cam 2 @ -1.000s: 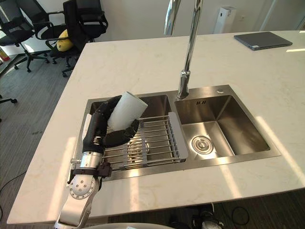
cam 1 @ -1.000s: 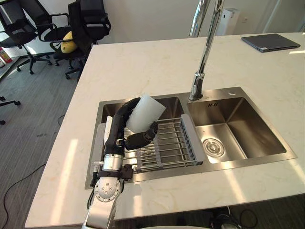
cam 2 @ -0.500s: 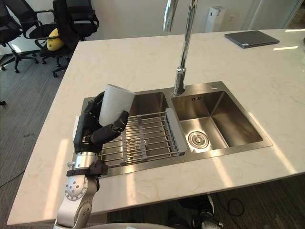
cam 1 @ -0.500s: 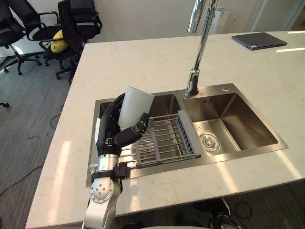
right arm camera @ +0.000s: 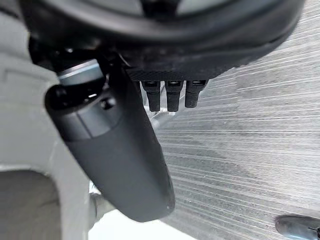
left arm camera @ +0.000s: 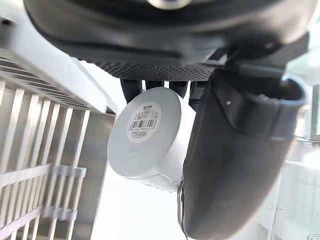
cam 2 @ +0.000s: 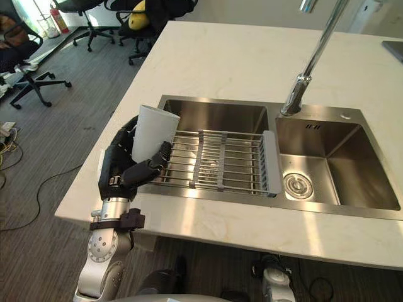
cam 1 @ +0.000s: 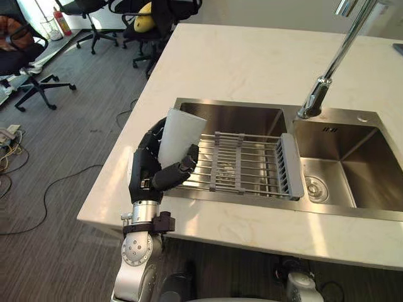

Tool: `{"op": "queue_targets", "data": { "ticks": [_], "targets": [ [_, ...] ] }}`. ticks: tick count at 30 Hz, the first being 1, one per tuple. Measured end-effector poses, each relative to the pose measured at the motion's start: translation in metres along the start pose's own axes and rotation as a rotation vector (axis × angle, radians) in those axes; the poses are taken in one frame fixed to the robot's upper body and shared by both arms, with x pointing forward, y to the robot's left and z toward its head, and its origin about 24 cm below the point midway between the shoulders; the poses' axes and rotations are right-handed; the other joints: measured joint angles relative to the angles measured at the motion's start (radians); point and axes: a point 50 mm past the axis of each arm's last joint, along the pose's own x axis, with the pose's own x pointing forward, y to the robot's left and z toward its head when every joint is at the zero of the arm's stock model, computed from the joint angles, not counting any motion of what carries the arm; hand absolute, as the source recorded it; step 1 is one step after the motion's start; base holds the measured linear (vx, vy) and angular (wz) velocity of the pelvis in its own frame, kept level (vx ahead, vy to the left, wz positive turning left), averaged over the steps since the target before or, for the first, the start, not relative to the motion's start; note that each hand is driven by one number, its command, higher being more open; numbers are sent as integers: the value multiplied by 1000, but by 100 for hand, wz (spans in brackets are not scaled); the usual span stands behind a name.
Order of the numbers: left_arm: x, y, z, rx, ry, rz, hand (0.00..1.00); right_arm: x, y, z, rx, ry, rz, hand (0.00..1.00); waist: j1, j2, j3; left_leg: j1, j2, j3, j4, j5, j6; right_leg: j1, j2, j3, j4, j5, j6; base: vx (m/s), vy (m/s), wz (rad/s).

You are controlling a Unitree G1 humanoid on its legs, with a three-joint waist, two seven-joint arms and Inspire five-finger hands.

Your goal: Walk over to the sink, pick up the cup, carry it to the dishwasher, place the cup inside the dishwasher, then close the dishwasher door

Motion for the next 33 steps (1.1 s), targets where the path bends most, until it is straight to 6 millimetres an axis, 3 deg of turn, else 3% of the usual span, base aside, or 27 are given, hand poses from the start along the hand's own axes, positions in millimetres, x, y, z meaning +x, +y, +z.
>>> {"op": "queue_targets", "data": {
  "ticks": [1,2,4,5,7,10,11,15,19,22,27,29,33],
  "targets": [
    [0,-2,0,-7,0,-10,30,0,1,0,1,-1,2,90,-1,3,1,-8,5,-8,12,4,-7,1,7,-7,4,2,-4,-207,-88,46],
    [1,-7,0,-26,-2,-32,30,0,2,1,5,-5,4,90,-2,1,4,-18,5,-33,5,26,-36,-6,3,-34,5,12,-24,-248,-62,56],
    [3,-17,1,-40,-8,-88,30,-1,2,-2,9,2,-4,90,-11,-6,10,-51,10,-25,103,-26,-22,-32,-7,-84,6,25,-37,-252,-55,65],
    [3,-22,1,-47,-9,-120,30,-2,0,-5,12,12,-12,90,-26,-9,10,-50,24,9,186,-75,-7,-37,-23,-110,4,34,-36,-198,-11,77],
    [5,-29,1,-59,-9,-162,30,-4,-1,-9,10,25,-19,90,-49,-8,10,-8,65,62,237,-133,-15,-38,-48,-159,-6,50,-30,-182,67,87],
    [8,-42,-7,-99,15,-206,30,-9,-6,-18,8,48,-34,90,-67,13,-11,127,112,100,96,-182,-60,-59,-81,-222,-16,70,3,-139,220,76],
    [11,-45,-10,-103,22,-217,30,-8,-8,-19,9,55,-43,90,-69,37,-28,172,101,95,-41,-172,-80,-70,-88,-239,-27,81,20,-40,218,39],
    [12,-36,-23,-44,79,-211,30,-13,10,-29,50,91,-2,90,-68,-7,-43,181,5,61,-76,-135,-44,-31,-160,-256,-74,128,57,-7,216,42],
    [12,-37,-22,-45,77,-213,30,-13,16,-28,61,88,18,90,-65,-25,-56,170,-30,29,-56,-135,-38,-11,-187,-251,-70,128,57,-6,133,41],
    [12,-37,-22,-44,78,-215,30,-11,18,-24,63,76,25,90,-67,-29,-58,146,-34,-1,-43,-131,-24,-27,-175,-153,-49,109,33,-59,42,33],
    [6,-32,-26,-45,103,-193,30,-14,19,-30,50,94,38,90,-65,-28,-63,128,-42,-60,-46,-117,-20,-27,-154,-117,-16,42,75,-97,-57,33],
    [2,-31,-28,-48,115,-186,30,-15,19,-31,38,95,45,90,-66,-29,-65,115,-45,-102,-45,-105,-25,-26,-138,-112,-2,20,71,-17,-116,64],
    [-3,-26,-32,-58,140,-148,30,-15,23,-30,28,91,63,90,-54,-31,-66,58,-63,-199,8,-95,-37,-12,-133,-210,52,-2,40,31,-93,99]
  ]
}}
